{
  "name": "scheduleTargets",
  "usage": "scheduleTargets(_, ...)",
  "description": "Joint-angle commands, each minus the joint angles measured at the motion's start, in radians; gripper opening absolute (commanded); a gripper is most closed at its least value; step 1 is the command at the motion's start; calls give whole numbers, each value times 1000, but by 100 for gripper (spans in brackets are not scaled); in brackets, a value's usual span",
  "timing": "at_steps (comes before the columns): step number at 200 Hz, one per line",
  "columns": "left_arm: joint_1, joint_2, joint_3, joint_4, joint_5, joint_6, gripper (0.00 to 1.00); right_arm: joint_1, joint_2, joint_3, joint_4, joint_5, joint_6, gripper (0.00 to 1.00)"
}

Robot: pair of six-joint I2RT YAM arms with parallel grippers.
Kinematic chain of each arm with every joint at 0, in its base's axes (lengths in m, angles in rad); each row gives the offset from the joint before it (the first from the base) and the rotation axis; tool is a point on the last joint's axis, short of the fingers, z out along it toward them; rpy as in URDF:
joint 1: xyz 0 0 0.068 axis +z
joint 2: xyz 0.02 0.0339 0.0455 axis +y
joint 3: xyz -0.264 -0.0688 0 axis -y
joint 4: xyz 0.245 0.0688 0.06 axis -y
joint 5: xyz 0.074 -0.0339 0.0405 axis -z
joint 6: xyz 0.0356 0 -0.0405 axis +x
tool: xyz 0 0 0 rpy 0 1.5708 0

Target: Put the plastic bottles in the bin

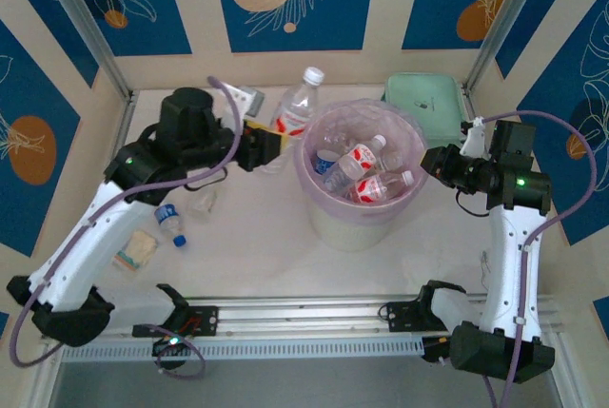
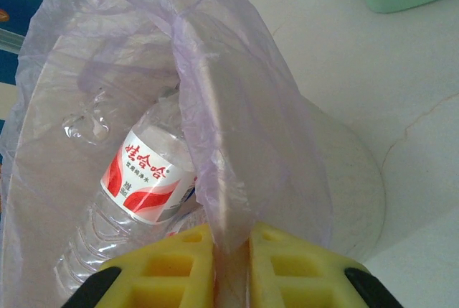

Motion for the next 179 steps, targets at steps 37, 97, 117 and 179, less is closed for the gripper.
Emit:
scheduleTargets(37,-212,251,266,-78,10,49,34,23,-6,-7,-28,-29,-10,15)
scheduleTargets(97,-298,405,389,-229,-45,67,29,35,-3,7,-26,-19,-21,15)
scheduleTargets(117,-315,431,395,-263,-44,60,28,37,1,10,-28,-17,-25,15)
scheduleTargets(179,-350,514,410,-392,-119,63,27,42,3,10,-31,4,-29,15)
